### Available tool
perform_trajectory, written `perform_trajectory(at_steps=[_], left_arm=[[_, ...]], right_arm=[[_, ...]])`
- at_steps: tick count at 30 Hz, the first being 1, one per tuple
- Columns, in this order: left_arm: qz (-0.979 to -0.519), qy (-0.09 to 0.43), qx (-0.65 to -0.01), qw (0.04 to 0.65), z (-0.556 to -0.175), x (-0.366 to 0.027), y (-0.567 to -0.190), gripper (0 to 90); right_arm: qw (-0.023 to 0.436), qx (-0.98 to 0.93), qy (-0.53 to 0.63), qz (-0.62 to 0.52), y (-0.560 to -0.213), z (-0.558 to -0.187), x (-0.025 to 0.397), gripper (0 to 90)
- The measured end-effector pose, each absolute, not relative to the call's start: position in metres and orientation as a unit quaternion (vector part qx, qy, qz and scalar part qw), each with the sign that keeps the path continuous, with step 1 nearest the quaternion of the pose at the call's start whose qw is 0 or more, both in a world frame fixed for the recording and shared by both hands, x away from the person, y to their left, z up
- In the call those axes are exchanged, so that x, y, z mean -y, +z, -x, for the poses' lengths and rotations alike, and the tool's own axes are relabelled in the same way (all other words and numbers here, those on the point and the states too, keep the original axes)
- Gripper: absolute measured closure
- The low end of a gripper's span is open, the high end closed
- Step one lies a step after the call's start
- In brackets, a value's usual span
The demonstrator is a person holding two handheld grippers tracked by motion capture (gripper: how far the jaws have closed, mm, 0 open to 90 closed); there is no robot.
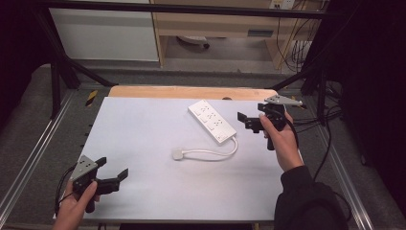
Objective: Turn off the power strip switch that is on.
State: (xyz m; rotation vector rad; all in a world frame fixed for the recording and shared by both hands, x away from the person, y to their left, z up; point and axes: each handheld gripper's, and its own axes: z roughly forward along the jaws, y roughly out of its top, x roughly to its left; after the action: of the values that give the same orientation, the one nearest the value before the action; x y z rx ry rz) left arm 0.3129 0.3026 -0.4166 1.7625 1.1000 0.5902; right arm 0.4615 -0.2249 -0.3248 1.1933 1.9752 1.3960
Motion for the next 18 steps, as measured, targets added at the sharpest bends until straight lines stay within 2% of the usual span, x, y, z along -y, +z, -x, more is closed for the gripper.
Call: perform_trajectory(at_steps=[18], left_arm=[[-0.717,0.241,-0.453,0.472,-0.313,-0.303,-0.417,5.4]], right_arm=[[0.244,-0.701,0.51,-0.435,-0.345,-0.428,0.259,3.2]])
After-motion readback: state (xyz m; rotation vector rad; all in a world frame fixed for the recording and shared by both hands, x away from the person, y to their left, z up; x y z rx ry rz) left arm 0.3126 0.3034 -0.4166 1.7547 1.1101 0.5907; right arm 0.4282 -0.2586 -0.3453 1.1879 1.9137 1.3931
